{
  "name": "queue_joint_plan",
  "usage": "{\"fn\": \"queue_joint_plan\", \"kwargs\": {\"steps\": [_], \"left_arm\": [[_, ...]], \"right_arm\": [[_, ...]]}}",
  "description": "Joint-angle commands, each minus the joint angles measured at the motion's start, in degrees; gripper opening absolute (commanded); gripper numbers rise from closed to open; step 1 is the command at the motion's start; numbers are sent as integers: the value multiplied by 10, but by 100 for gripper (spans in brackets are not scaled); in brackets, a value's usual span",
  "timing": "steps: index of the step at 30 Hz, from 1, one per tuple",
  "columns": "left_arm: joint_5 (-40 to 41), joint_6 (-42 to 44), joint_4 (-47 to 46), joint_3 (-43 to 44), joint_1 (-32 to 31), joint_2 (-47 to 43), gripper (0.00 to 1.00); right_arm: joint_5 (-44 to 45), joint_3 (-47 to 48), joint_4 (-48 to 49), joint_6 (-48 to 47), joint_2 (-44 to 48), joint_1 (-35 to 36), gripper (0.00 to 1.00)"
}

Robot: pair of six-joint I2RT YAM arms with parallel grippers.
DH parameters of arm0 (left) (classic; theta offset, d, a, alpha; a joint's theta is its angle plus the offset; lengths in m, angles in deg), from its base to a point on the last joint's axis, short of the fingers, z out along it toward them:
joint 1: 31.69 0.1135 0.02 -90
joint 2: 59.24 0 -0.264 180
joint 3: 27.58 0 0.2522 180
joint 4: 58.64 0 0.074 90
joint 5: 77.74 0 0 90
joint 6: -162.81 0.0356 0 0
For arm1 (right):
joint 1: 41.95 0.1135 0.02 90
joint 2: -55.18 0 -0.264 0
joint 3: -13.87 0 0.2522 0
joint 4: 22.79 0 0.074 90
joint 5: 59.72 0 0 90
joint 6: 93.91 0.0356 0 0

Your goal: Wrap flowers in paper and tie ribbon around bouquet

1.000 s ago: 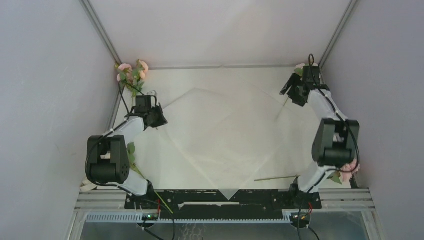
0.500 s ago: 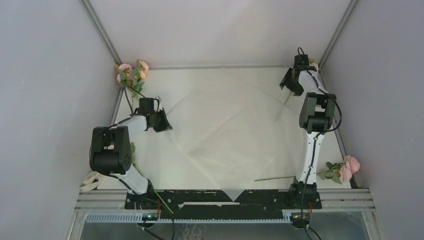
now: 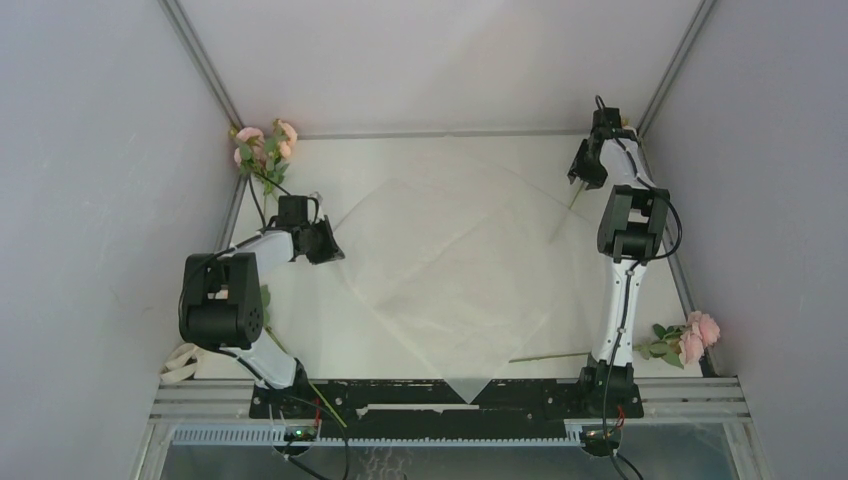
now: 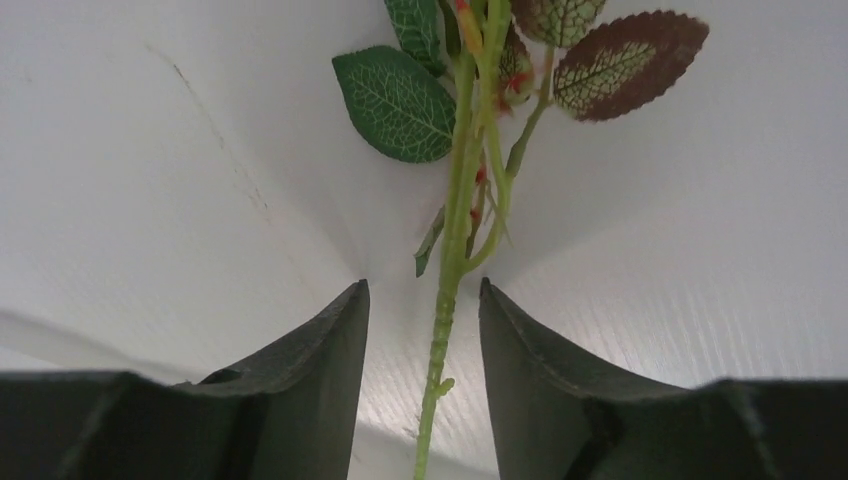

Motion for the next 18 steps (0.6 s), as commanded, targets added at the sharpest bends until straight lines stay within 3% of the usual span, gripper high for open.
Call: {"fn": "queue_joint_plan", "kwargs": {"steps": [1, 3, 6, 9, 13, 18], "left_arm": [[-1, -5, -11, 3, 0, -23, 0], [2, -3, -11, 3, 0, -23, 0], [2, -2, -10, 3, 0, -26, 0], [-8, -5, -13, 4, 0, -27, 0], [-14, -15, -21, 7, 0, -27, 0], [-5, -19, -31, 3, 0, -30, 0]], "right_arm": [[-25, 50, -23, -41, -16, -6, 50], [-42, 67, -35, -46, -26, -7, 37], [-47, 60, -28, -47, -12, -11, 0], [2, 19, 16, -44, 51, -15, 0], [99, -67, 124, -49, 211, -19, 0], [187, -173, 258, -121, 386, 19, 0]]}}
